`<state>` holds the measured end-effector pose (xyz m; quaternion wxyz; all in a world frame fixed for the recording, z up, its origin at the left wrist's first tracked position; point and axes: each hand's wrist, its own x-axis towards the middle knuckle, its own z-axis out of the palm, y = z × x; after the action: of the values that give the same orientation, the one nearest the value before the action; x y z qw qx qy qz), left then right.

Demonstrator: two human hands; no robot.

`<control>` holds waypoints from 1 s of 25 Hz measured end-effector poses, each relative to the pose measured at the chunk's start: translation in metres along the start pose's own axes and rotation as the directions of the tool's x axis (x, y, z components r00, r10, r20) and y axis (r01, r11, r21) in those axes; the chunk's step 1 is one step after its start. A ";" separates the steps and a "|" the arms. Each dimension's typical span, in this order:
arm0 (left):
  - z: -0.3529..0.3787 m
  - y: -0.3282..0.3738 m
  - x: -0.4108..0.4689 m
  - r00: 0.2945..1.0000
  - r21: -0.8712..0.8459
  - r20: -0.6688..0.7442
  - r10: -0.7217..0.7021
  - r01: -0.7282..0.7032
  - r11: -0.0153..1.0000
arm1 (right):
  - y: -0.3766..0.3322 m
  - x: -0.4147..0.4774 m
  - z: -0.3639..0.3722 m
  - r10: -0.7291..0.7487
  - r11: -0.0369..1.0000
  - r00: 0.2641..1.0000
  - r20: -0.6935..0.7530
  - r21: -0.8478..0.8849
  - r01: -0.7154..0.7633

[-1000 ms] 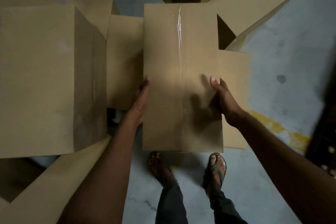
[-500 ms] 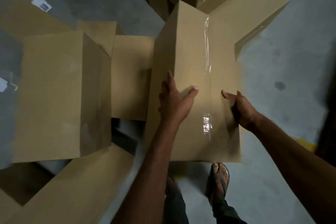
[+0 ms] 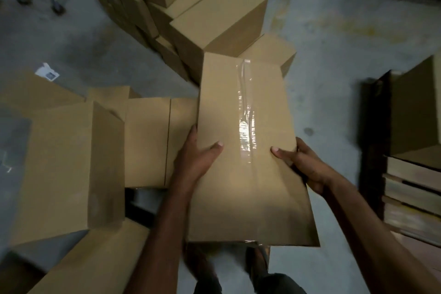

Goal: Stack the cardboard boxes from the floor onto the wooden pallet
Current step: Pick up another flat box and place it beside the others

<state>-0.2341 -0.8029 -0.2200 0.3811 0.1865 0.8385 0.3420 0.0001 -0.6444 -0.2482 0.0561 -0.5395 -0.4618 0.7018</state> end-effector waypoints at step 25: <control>0.141 0.139 -0.324 0.552 -0.308 0.544 0.632 -0.570 0.762 | 0.124 -0.465 -0.139 -0.330 0.806 0.494 -0.805 0.033 0.592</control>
<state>0.0881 -0.8308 -0.0216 0.5018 0.5444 0.5327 0.4100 0.3561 -0.9017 -0.0071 0.5170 -0.6225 -0.4067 0.4241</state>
